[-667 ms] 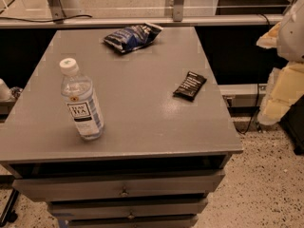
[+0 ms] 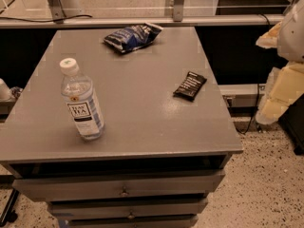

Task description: Knock blue plastic bottle over

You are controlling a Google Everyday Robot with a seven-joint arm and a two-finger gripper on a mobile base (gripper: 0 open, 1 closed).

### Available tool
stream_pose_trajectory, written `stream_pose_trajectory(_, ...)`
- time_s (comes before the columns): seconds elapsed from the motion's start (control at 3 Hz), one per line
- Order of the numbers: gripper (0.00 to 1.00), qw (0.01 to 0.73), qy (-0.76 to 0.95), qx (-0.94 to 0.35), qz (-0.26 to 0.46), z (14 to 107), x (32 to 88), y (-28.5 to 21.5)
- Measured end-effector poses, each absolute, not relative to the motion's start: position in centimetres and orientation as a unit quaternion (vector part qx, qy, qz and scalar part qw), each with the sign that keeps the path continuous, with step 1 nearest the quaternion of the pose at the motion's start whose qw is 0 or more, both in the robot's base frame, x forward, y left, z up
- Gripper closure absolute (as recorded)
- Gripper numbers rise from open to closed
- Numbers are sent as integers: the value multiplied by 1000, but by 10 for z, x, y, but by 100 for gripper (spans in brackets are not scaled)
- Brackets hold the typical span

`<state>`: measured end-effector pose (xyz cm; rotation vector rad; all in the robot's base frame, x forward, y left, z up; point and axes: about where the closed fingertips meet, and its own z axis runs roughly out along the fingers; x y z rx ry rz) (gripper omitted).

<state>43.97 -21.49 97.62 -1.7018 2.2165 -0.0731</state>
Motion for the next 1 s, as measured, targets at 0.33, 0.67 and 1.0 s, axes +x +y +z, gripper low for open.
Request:
stream_pose_trajectory(0.33,0,213,780,-588,19,959,444,-198)
stream_pose_trajectory(0.67,0,295,754,-581,80,957,459,-152)
stream_pose_trajectory(1.0,0,370,711,-582,140,972,468,-93)
